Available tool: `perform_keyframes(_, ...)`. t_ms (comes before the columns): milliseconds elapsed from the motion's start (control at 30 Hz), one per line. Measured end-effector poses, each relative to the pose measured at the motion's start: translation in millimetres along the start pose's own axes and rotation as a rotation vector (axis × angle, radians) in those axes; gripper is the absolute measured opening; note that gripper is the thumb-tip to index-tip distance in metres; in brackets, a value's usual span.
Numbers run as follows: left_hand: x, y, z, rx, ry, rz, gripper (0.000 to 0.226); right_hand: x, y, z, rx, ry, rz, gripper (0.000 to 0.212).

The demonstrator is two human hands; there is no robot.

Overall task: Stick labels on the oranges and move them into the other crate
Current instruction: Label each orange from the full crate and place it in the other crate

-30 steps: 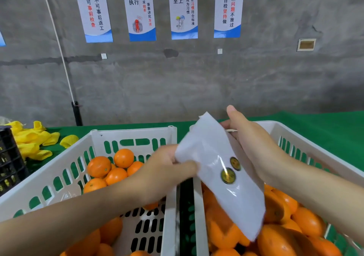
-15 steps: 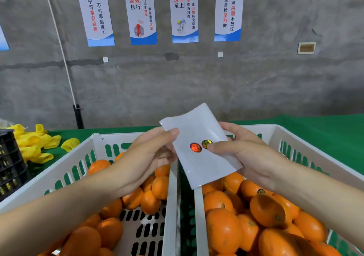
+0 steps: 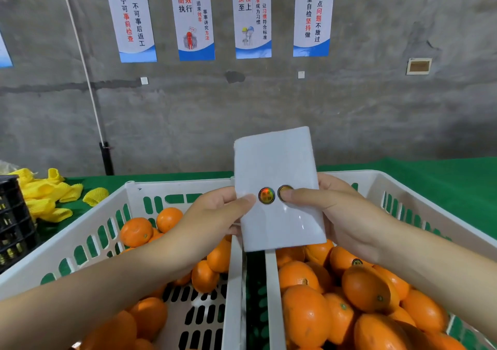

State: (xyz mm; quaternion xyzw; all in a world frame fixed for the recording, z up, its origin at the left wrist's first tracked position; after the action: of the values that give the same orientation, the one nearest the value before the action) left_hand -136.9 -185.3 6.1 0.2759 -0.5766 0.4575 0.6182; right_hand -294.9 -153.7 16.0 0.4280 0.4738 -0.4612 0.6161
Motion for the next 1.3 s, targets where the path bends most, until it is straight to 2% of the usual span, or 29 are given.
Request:
perform_keyframes(100, 1.3, 3.0, -1.6, -0.042, 0.014, -0.01, 0.022, 7.0, 0.4, 1.1, 0.024, -0.01, -0.127, 0.035)
perform_keyframes(167, 0.6, 2.7, -1.3, -0.015, 0.01, -0.014, 0.021, 0.2, -10.2, -0.6, 0.196, -0.135, -0.46, 0.047)
perform_keyframes(233, 0.5, 2.3, -0.4, 0.015, 0.001, 0.002, 0.023, -17.0, -18.3, -10.7, 0.456, -0.296, -0.921, 0.075)
perform_keyframes(267, 0.3, 1.8, 0.0, 0.025, -0.003, 0.015, 0.024, -24.8, -17.1, -15.8, 0.545, -0.383, -1.059, 0.091)
perform_keyframes(333, 0.3, 0.8, -0.3, 0.038, -0.005, 0.032, 0.026, -38.2, -14.6, -24.0, 0.648, -0.516, -1.124, 0.108)
perform_keyframes(367, 0.3, 0.6, -0.5, 0.04, -0.002, 0.034, 0.027, -45.7, -14.3, -28.7, 0.688, -0.57, -1.119, 0.108)
perform_keyframes(400, 0.1, 1.0, -1.0, 0.041, 0.0, 0.035, 0.027, -52.8, -12.5, -32.6, 0.715, -0.623, -1.138, 0.101)
perform_keyframes(467, -0.2, 1.5, -1.5, 0.05, 0.005, 0.036, 0.028, -62.0, -0.5, -38.4, 0.681, -0.751, -1.282, 0.061)
perform_keyframes(500, -0.3, 1.8, -1.4, 0.054, 0.009, 0.036, 0.028, -61.3, 8.3, -38.8, 0.598, -0.803, -1.337, 0.04)
perform_keyframes(533, -0.2, 2.4, -1.3, 0.054, 0.014, 0.034, 0.028, -56.4, 17.1, -37.7, 0.488, -0.819, -1.359, 0.028)
perform_keyframes(633, 1.4, 3.7, -1.0, 0.029, 0.034, 0.029, 0.028, -33.3, 33.4, -29.3, 0.241, -0.726, -1.378, 0.03)
perform_keyframes(767, 2.2, 7.2, -2.5, -0.037, 0.076, 0.085, 0.028, -33.7, 23.8, -27.0, 0.242, -0.652, -1.209, 0.028)
perform_keyframes(867, 2.4, 12.6, -3.7, -0.09, 0.09, 0.111, 0.03, -36.4, 22.8, -28.3, 0.237, -0.693, -1.203, 0.023)
perform_keyframes(967, 2.8, 11.2, -3.0, -0.075, 0.113, 0.16, 0.027, -38.1, 27.2, -28.5, 0.2, -0.734, -1.218, 0.018)
perform_keyframes(1033, 2.3, 6.9, -1.4, -0.043, 0.126, 0.24, 0.037, -37.4, 26.6, -26.4, 0.158, -0.716, -1.214, 0.016)
perform_keyframes(1133, 2.7, 7.5, -3.5, -0.082, 0.166, 0.263, 0.053, -31.9, 24.8, -22.4, 0.084, -0.638, -1.163, 0.018)
perform_keyframes(1233, 2.0, 10.7, -5.0, -0.102, 0.156, 0.271, 0.039, -24.0, 17.4, -13.7, 0.083, -0.515, -1.041, 0.019)
perform_keyframes(1300, 2.2, 12.0, -4.5, -0.116, 0.17, 0.274, 0.026, -20.9, 9.6, -9.6, 0.106, -0.434, -0.861, 0.02)
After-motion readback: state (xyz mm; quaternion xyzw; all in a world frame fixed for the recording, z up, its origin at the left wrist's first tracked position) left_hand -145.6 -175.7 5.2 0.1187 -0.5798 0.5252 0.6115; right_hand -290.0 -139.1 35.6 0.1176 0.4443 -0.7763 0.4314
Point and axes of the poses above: each hand's wrist, its own z-axis towards the middle knuckle, its own y-axis out of the palm, x = y × z, the point moved 8 cm from there along z, towards the middle knuckle, and after that the axes turned 2 degrees about -x, right-handed, at the moved point
